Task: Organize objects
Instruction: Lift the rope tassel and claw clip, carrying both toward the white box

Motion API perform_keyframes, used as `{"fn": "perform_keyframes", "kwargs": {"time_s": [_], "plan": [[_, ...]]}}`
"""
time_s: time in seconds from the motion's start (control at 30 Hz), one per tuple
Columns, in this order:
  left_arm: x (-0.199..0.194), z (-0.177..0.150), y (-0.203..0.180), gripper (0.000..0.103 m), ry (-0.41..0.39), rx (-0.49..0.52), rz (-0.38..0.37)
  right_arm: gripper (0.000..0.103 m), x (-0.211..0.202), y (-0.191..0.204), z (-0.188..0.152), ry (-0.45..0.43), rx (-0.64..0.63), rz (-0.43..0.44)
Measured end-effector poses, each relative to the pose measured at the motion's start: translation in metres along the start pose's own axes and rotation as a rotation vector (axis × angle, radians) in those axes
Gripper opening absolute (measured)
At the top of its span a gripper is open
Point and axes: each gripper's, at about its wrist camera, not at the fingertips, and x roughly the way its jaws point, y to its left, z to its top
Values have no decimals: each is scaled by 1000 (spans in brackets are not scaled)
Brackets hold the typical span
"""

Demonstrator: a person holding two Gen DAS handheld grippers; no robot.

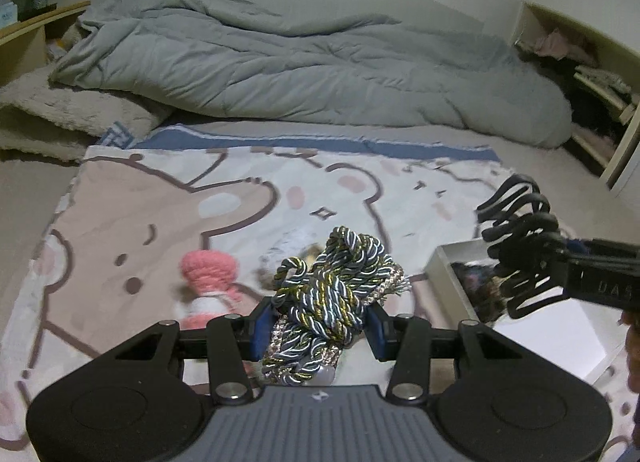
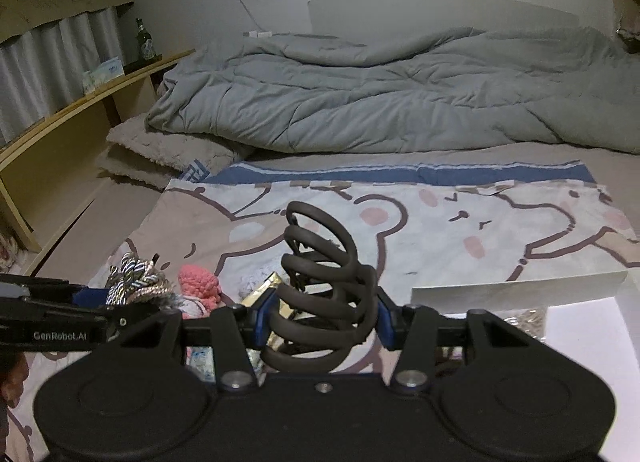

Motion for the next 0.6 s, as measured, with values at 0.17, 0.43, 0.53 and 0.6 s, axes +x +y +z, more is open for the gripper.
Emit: {"fn": "perform_keyframes", "kwargs": {"time_s": [0.17,0.43,0.53,0.6], "plan": [[7,5,-24,48,-8,-8,-54,50,-14,-21,1,-12,7,-26],[27,13,-70,48,-10,12,-128,50,-28,-63,1,-33,19,-107],[34,17,-84,48,-13,9,-159,50,-32,-80,-1,-31,24,-133],[40,21,-94,48,-7,-3,-182,50,-33,-91,-3,-29,25,-154]]}}
